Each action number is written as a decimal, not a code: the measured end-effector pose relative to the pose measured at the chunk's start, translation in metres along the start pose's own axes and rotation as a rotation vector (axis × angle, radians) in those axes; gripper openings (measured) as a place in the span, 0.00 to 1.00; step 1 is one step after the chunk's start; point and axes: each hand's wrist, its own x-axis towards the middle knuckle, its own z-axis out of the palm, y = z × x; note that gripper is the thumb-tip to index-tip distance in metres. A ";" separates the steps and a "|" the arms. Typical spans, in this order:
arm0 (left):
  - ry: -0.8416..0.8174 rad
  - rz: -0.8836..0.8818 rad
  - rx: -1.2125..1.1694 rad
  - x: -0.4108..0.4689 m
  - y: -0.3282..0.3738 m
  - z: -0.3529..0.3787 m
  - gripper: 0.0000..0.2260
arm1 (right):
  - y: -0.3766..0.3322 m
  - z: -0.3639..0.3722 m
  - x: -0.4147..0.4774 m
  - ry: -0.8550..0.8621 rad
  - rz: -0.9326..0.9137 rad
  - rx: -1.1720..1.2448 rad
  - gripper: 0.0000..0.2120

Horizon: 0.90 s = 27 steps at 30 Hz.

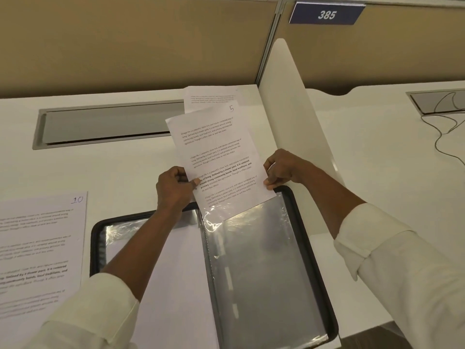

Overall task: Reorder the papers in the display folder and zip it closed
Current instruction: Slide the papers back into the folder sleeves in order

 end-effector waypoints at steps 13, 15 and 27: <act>-0.147 -0.017 0.102 -0.003 0.000 0.006 0.11 | 0.012 0.005 -0.003 0.073 -0.011 0.079 0.13; -0.183 -0.012 0.145 -0.001 -0.001 0.005 0.12 | 0.011 0.008 0.000 0.130 -0.048 0.173 0.14; -0.194 -0.088 0.213 0.028 0.027 0.016 0.18 | 0.037 0.018 0.010 0.241 -0.088 0.197 0.16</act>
